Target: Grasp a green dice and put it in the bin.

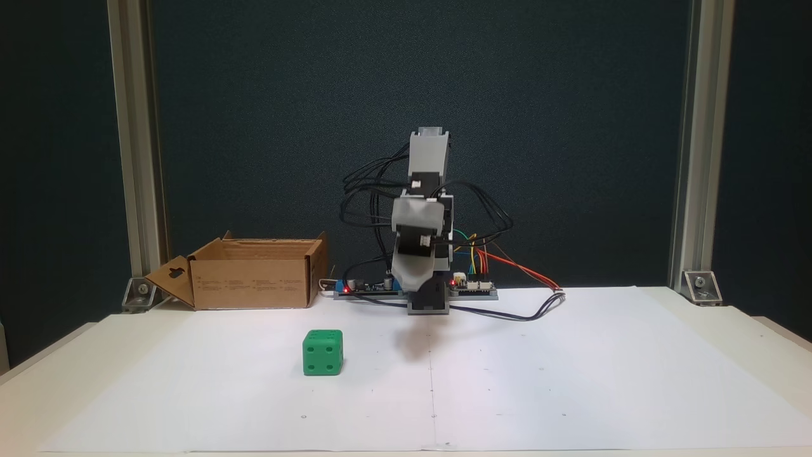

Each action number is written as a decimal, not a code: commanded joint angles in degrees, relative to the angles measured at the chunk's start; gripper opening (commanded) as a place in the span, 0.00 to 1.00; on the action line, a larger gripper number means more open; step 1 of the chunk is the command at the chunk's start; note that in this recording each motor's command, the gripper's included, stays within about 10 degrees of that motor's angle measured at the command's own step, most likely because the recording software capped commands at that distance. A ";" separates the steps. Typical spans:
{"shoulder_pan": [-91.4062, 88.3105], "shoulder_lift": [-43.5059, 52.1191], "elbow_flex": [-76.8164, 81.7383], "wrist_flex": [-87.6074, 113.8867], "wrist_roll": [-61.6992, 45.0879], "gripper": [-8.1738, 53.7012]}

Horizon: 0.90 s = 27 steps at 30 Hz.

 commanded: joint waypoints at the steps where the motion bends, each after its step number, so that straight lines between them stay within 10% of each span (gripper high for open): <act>1: -0.79 5.89 -5.89 8.86 2.46 0.83; 27: 18.19 -16.61 -62.84 105.01 11.51 0.84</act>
